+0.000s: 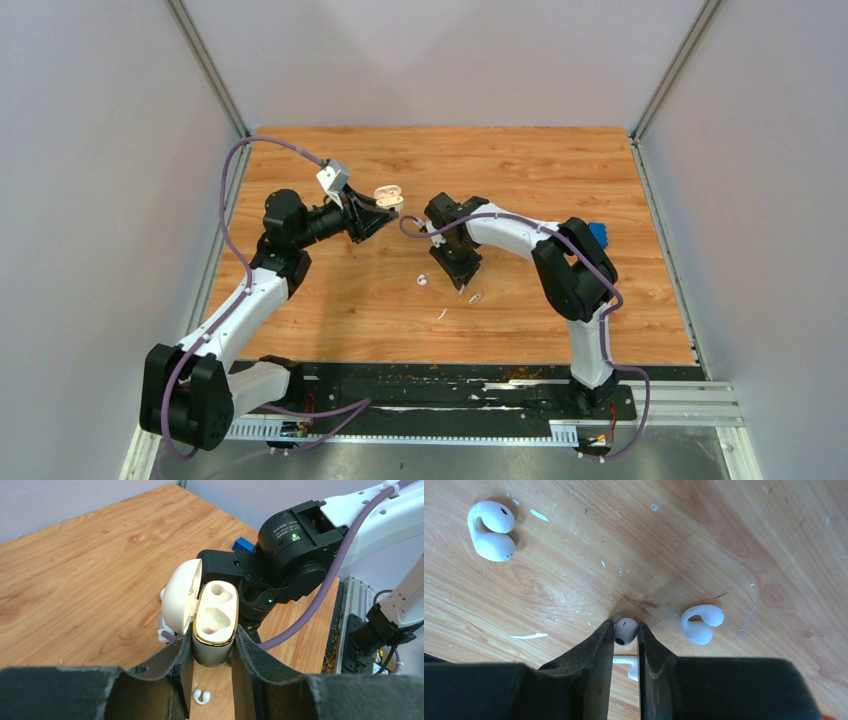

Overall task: Insert the wireless bluetooth earbuds into the charging case
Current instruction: Pick up the earbud from the center of the board, then place the earbud in the charging case.

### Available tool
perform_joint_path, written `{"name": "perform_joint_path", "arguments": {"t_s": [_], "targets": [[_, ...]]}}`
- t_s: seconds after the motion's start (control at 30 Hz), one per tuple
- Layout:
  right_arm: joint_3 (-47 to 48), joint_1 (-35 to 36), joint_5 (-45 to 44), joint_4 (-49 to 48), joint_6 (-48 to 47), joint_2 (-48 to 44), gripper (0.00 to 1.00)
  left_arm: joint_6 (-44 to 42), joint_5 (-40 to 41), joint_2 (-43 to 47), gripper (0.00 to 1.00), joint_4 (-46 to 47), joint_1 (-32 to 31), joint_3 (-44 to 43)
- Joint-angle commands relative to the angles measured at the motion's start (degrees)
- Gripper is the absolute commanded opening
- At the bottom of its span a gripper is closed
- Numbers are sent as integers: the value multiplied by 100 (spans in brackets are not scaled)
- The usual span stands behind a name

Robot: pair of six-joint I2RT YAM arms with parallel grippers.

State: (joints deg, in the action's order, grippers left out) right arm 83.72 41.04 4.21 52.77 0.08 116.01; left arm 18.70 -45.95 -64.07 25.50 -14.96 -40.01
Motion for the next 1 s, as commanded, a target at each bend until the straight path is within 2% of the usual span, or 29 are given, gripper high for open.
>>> {"name": "perform_joint_path", "arguments": {"t_s": [0.0, 0.33, 0.47, 0.6, 0.67, 0.97], "targets": [[245, -77, 52, -366, -533, -461, 0, -190, -41, 21, 0, 44, 25, -37], [-507, -169, 968, -717, -1424, -2844, 0, 426, -494, -518, 0, 915, 11, -471], [-778, -192, 1239, -1815, -2021, -3837, 0, 737, -731, -738, 0, 1420, -56, -587], [-1156, -164, 1875, -3510, -2585, -4800, 0, 988, -1000, -904, 0, 1789, -212, -678], [-1173, -59, 2075, -4101, -2886, -4963, 0, 1101, -1139, -944, 0, 2017, -323, -715], [-1135, 735, 2249, -5193, -4513, -4892, 0, 1258, -1459, -775, 0, 2279, -733, -870]]}}
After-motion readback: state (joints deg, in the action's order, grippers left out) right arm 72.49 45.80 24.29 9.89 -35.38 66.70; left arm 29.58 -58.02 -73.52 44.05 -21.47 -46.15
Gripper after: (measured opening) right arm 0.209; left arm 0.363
